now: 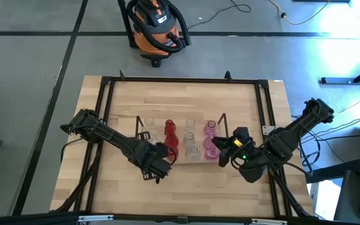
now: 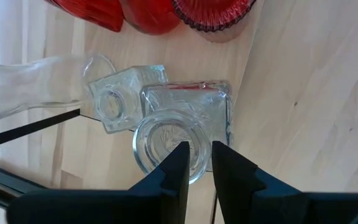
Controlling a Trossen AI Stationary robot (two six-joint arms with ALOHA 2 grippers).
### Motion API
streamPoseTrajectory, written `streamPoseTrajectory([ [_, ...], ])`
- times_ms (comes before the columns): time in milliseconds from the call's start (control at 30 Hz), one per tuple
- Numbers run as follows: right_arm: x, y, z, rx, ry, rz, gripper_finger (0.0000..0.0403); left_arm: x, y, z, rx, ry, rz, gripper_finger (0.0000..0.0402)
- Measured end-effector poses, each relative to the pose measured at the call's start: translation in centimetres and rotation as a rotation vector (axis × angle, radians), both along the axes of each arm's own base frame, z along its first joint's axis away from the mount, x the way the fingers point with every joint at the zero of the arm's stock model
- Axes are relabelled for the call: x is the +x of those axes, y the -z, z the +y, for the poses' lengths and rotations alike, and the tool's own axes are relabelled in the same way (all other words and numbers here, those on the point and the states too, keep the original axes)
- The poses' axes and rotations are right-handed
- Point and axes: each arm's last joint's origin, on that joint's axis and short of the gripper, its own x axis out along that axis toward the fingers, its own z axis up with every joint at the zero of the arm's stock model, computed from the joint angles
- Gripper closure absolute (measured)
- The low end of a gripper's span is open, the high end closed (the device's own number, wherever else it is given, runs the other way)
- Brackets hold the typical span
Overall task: Sort vases onto shelf
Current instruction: Put the transparent flower vase on the shelf aligned with the other transparent flower vase
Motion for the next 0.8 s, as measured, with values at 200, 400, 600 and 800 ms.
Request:
streamPoseTrajectory([
  [200,0.04,-0.05,0.03,-0.002,-0.004,-0.003,0.0350,0.00,0.00,0.00,-0.001,-0.002,-0.001,0.0340],
  [400,0.04,-0.05,0.04,-0.002,-0.004,-0.003,0.0350,-0.01,-0.01,0.00,-0.002,-0.002,0.000,0.0318],
  [600,0.06,-0.07,0.05,0.000,-0.004,-0.006,0.0350,-0.01,-0.02,0.00,-0.003,-0.002,0.000,0.0290],
  [800,0.06,-0.07,0.05,0.000,-0.004,-0.006,0.0350,-0.12,-0.23,0.05,-0.010,-0.009,-0.006,0.0283],
])
